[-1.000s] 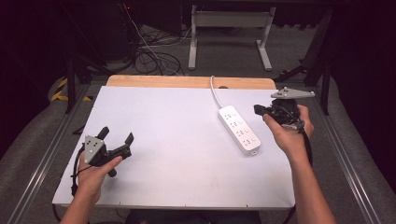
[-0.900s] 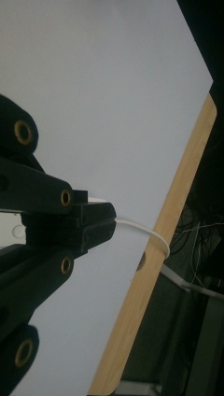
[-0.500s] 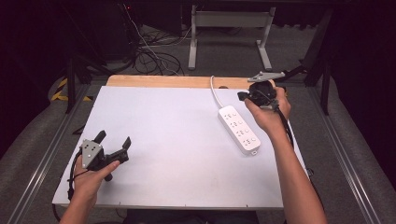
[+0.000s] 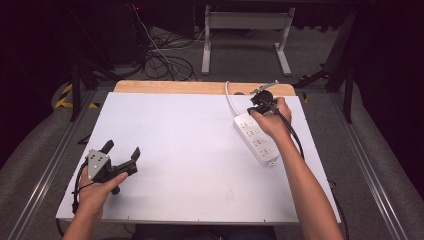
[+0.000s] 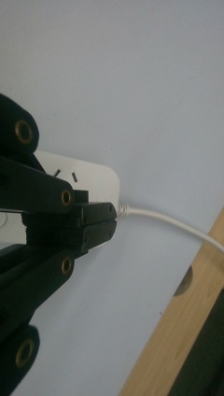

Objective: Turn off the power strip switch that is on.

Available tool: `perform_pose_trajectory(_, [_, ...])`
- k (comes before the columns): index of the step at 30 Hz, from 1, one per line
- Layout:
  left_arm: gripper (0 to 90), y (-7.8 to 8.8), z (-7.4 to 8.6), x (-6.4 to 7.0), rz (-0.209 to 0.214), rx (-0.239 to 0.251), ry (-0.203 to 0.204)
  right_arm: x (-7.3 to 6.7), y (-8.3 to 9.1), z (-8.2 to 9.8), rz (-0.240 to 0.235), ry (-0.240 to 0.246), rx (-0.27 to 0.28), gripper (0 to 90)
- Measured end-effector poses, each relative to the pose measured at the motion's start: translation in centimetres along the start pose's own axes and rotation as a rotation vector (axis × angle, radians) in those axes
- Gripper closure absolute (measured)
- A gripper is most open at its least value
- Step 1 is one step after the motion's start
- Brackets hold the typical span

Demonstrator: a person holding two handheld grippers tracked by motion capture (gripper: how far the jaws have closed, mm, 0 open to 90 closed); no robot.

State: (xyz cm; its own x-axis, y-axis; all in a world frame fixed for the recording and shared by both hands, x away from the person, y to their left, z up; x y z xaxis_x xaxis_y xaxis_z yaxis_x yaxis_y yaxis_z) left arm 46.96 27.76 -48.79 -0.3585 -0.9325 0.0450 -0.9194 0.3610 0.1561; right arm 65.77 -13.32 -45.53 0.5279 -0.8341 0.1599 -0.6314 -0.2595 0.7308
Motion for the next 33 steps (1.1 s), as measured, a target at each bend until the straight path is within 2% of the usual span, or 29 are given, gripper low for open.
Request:
perform_pose_trajectory(3, [6.4, 0.2, -0.1, -0.1, -0.001, 0.003, 0.006, 0.2, -1.6, 0.9, 0.023, 0.012, -0.038, 90.0])
perform_pose_trajectory(5, [6.4, 0.3, -0.1, -0.1, 0.001, 0.006, 0.009, 0.4, -1.9, 1.1, 0.033, 0.012, -0.045, 90.0])
perform_pose_trajectory(7, [6.4, 0.3, -0.1, -0.1, 0.003, 0.007, 0.011, 0.9, -2.5, 1.5, 0.044, 0.002, -0.058, 90.0])
perform_pose_trajectory(8, [6.4, 0.3, 0.0, -0.1, 0.003, 0.007, 0.013, 1.0, -2.8, 1.8, 0.025, -0.021, -0.062, 90.0])
perform_pose_trajectory(11, [6.4, 0.3, -0.1, -0.1, 0.004, 0.007, 0.014, 0.9, -3.0, 2.0, 0.000, -0.042, -0.074, 90.0])
perform_pose_trajectory(15, [6.5, 0.3, -0.1, 0.0, 0.007, 0.009, 0.015, 0.8, -3.2, 2.2, 0.013, -0.023, -0.086, 90.0])
perform_pose_trajectory(20, [6.5, 0.2, -0.1, 0.1, 0.009, 0.006, 0.011, 0.7, -3.3, 2.4, -0.002, -0.051, -0.079, 90.0])
perform_pose_trajectory(22, [6.5, 0.2, -0.1, 0.1, 0.008, 0.006, 0.011, 0.5, -3.4, 2.4, 0.018, -0.033, -0.084, 90.0])
perform_pose_trajectory(24, [6.5, 0.2, -0.1, 0.1, 0.008, 0.005, 0.011, 0.1, -3.3, 2.4, 0.053, 0.011, -0.106, 90.0])
perform_pose_trajectory(26, [6.5, 0.2, -0.1, 0.1, 0.008, 0.008, 0.011, 0.0, -3.3, 2.4, 0.063, 0.020, -0.110, 90.0])
perform_pose_trajectory(30, [6.5, 0.2, -0.1, 0.1, 0.009, 0.006, 0.012, 0.3, -3.3, 2.6, 0.032, -0.017, -0.089, 90.0])
perform_pose_trajectory(33, [6.5, 0.2, -0.1, 0.1, 0.009, 0.004, 0.012, 0.2, -3.2, 2.7, 0.040, -0.010, -0.078, 90.0])
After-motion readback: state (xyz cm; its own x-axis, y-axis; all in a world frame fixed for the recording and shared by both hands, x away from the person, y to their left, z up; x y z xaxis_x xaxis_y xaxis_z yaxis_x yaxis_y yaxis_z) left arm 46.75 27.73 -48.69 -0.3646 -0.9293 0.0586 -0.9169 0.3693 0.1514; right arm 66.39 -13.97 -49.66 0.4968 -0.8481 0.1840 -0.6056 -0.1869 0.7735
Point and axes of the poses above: each handheld gripper's, and its own axes: y roughly backward along the jaws, z roughly out of its underside, x roughly to its right, the point moved 7 cm from there along -y, roughly forward along the jaws, and after that the axes turned 6 degrees about z, right-handed, at the moved point
